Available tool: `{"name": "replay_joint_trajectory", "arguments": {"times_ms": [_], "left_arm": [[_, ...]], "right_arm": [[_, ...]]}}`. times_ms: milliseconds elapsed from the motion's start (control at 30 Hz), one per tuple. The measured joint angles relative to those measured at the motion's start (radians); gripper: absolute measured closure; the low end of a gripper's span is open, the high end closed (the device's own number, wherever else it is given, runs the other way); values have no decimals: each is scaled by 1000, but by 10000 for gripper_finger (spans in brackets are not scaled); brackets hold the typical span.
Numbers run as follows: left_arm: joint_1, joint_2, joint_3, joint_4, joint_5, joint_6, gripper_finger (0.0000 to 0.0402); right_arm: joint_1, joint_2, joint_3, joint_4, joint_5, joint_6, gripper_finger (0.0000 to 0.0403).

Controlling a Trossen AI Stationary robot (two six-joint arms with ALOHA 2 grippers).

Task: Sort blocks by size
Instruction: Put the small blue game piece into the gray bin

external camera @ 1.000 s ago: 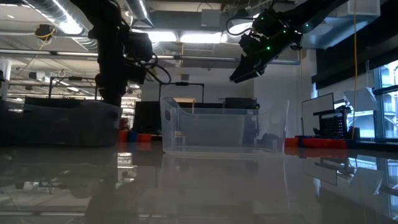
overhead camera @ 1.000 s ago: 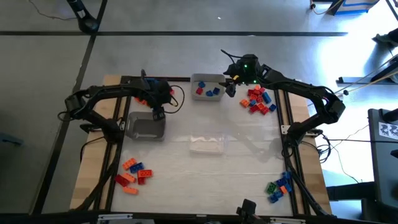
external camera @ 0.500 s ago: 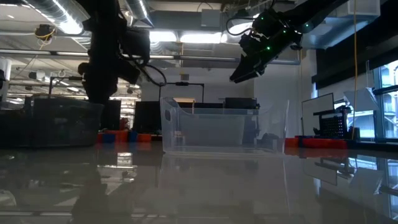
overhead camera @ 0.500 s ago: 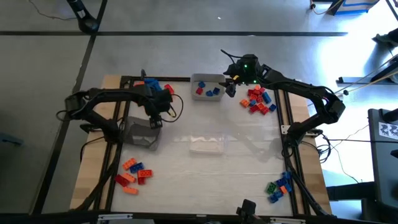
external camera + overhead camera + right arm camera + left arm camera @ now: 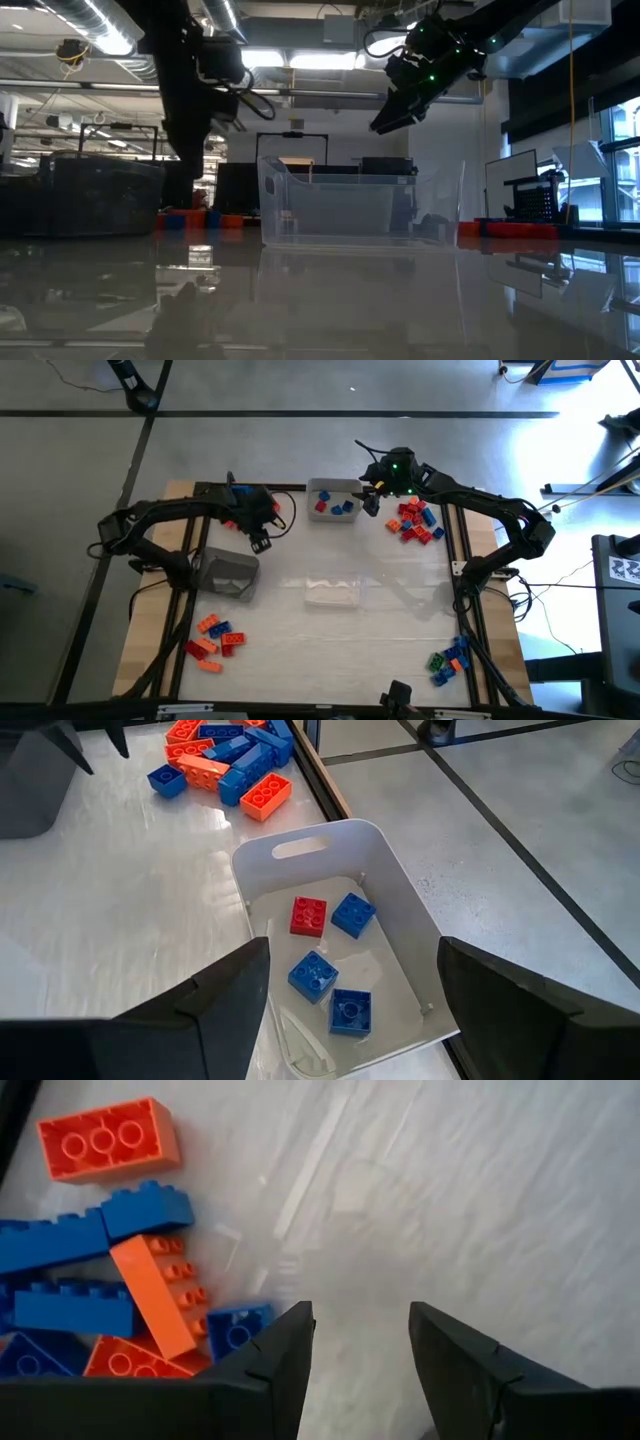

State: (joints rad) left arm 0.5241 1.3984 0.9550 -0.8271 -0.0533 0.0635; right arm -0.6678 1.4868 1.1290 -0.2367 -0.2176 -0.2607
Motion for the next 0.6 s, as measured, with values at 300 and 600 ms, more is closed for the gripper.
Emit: {"name": "replay_joint_trajectory", "arguments": {"times_ms": [300, 600], "left_arm": [[43, 88, 0, -21, 1, 49, 223], [43, 130, 0, -21, -84, 386, 164]], "right_arm": [[0, 0, 0, 1, 0, -2, 116], [0, 4, 0, 1, 0, -5, 116]]}}
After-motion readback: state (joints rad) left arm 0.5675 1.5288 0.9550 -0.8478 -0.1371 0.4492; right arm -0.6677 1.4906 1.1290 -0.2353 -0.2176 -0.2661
